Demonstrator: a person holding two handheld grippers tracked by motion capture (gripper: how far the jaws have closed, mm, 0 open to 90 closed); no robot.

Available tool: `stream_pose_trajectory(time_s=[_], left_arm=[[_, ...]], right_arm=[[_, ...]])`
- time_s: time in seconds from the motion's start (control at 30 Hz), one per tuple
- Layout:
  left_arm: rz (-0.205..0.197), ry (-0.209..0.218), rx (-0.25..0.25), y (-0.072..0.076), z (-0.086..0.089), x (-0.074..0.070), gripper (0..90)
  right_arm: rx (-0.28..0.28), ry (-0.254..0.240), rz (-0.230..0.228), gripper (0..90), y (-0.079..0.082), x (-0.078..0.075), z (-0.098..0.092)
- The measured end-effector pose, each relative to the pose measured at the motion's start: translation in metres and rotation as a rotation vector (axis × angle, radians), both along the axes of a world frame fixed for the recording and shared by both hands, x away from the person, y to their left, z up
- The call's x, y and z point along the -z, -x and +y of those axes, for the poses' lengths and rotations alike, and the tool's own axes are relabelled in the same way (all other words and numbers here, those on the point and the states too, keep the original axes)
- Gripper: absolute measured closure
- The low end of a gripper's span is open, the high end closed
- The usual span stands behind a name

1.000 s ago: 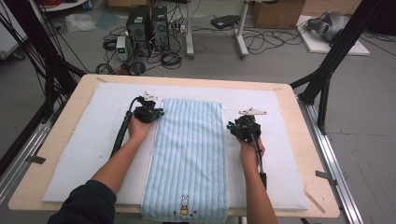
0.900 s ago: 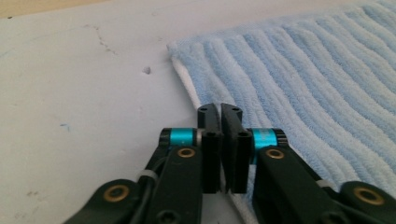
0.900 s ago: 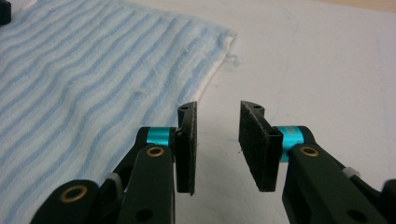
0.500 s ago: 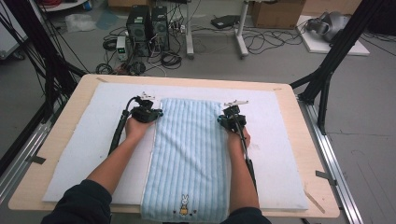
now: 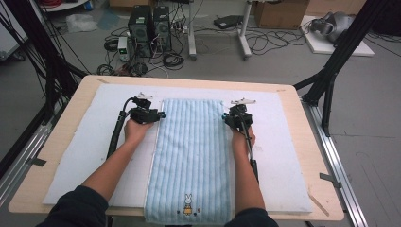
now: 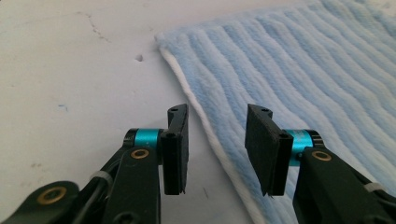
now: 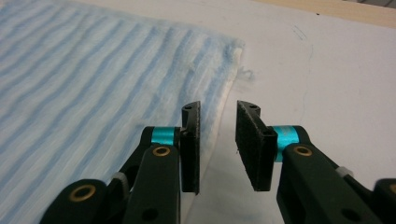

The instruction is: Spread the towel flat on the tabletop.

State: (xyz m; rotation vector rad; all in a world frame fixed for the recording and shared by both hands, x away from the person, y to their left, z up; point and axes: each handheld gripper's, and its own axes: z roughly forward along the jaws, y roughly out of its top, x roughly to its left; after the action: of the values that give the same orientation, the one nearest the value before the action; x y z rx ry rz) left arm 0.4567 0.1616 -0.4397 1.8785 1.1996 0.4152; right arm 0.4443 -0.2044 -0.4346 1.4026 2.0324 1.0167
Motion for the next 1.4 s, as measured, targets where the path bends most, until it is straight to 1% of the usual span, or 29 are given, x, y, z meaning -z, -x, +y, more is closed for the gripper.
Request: stream_pose_trajectory(time_s=[0.03, 0.07, 0.1, 0.13, 0.17, 0.2, 0.23, 0.27, 0.33, 0.37, 0.4, 0.43, 0.47, 0.5, 0.53, 0.57, 0.63, 0.67, 0.7, 0.77, 0.8, 0.83, 0.9, 1.0, 1.1, 1.17, 1.23, 1.33, 1.4], left_arm=[[0.002, 0.005, 0.005, 0.004, -0.001, 0.001, 64.2], [0.018, 0.004, 0.019, 0.006, -0.001, 0.003, 64.0], [0.049, -0.007, 0.044, 0.007, -0.002, 0.005, 63.0], [0.057, -0.016, 0.055, 0.008, -0.005, 0.007, 63.0], [0.034, -0.023, 0.051, 0.011, -0.007, 0.007, 61.1], [0.027, -0.027, 0.054, 0.014, -0.009, 0.008, 67.5], [0.017, -0.047, 0.051, 0.015, -0.012, 0.009, 67.5], [-0.006, -0.089, 0.05, 0.017, -0.014, 0.009, 70.5], [-0.01, -0.082, 0.05, 0.016, -0.015, 0.009, 82.2], [-0.023, -0.097, 0.037, 0.016, -0.016, 0.009, 85.3], [-0.037, -0.116, 0.033, 0.016, -0.017, 0.01, 86.4], [-0.045, -0.125, 0.025, 0.016, -0.018, 0.01, 86.9], [-0.05, -0.127, 0.013, 0.015, -0.018, 0.01, 87.0], [-0.05, -0.123, 0.006, 0.014, -0.017, 0.011, 87.0], [-0.047, -0.113, -0.003, 0.013, -0.017, 0.011, 86.8], [-0.046, -0.107, -0.016, 0.013, -0.016, 0.011, 85.2], [-0.034, -0.095, -0.034, 0.013, -0.012, 0.011, 72.7], [-0.03, -0.088, -0.031, 0.013, -0.01, 0.01, 65.8], [-0.028, -0.086, -0.018, 0.014, -0.007, 0.009, 62.8], [-0.038, -0.048, -0.009, 0.019, 0.0, 0.008, 59.3], [-0.032, -0.032, -0.002, 0.02, 0.003, 0.007, 57.7], [-0.034, -0.019, -0.003, 0.023, 0.006, 0.006, 52.9], [-0.056, 0.007, 0.006, 0.031, 0.012, 0.004, 50.3], [-0.07, 0.051, 0.028, 0.044, 0.022, 0.002, 45.2], [-0.09, 0.087, 0.062, 0.057, 0.032, -0.002, 42.7], [-0.115, 0.137, 0.096, 0.066, 0.039, -0.005, 40.3], [-0.13, 0.188, 0.133, 0.075, 0.043, -0.006, 35.4], [-0.165, 0.217, 0.137, 0.089, 0.046, -0.006, 25.5], [-0.173, 0.211, 0.132, 0.095, 0.048, -0.006, 18.9]], right_arm=[[-0.017, -0.013, 0.009, 69.0, 0.004, -0.001, -0.003], [-0.032, -0.007, 0.011, 69.0, 0.009, -0.001, -0.005], [-0.058, -0.021, 0.018, 68.6, 0.021, 0.0, -0.009], [-0.058, -0.021, 0.018, 68.6, 0.021, 0.0, -0.009], [-0.071, -0.025, 0.026, 67.5, 0.027, 0.001, -0.01], [-0.092, -0.035, 0.038, 67.7, 0.038, 0.004, -0.01], [-0.092, -0.035, 0.038, 67.7, 0.038, 0.004, -0.01], [-0.109, -0.018, 0.056, 68.0, 0.042, 0.004, -0.008], [-0.133, 0.012, 0.056, 70.9, 0.051, 0.006, -0.004], [-0.152, 0.025, 0.069, 75.5, 0.054, 0.008, -0.001], [-0.161, 0.048, 0.077, 78.8, 0.056, 0.011, 0.002], [-0.163, 0.051, 0.063, 82.9, 0.058, 0.011, 0.003], [-0.149, 0.076, 0.056, 84.9, 0.057, 0.011, 0.005], [-0.149, 0.076, 0.056, 84.9, 0.057, 0.011, 0.005], [-0.136, 0.082, 0.051, 84.3, 0.056, 0.011, 0.005], [-0.123, 0.07, 0.052, 79.8, 0.055, 0.011, 0.004], [-0.101, 0.073, 0.046, 73.4, 0.056, 0.011, 0.002], [-0.101, 0.075, 0.032, 72.1, 0.057, 0.01, 0.0], [-0.103, 0.061, 0.027, 70.4, 0.059, 0.009, -0.002], [-0.106, 0.031, 0.004, 66.0, 0.063, 0.005, -0.008], [-0.105, 0.02, -0.005, 63.4, 0.066, 0.003, -0.01], [-0.107, 0.013, -0.015, 60.2, 0.068, 0.001, -0.013], [-0.109, -0.001, -0.028, 55.2, 0.074, -0.003, -0.017], [-0.114, -0.023, -0.054, 40.4, 0.084, -0.009, -0.022], [-0.169, -0.045, -0.071, 27.7, 0.095, -0.012, -0.025], [-0.193, -0.05, -0.072, 19.9, 0.103, -0.013, -0.027], [-0.211, -0.042, -0.081, 16.6, 0.11, -0.013, -0.028], [-0.229, -0.021, -0.11, 12.4, 0.12, -0.013, -0.031], [-0.231, -0.036, -0.109, 12.3, 0.125, -0.011, -0.032]])
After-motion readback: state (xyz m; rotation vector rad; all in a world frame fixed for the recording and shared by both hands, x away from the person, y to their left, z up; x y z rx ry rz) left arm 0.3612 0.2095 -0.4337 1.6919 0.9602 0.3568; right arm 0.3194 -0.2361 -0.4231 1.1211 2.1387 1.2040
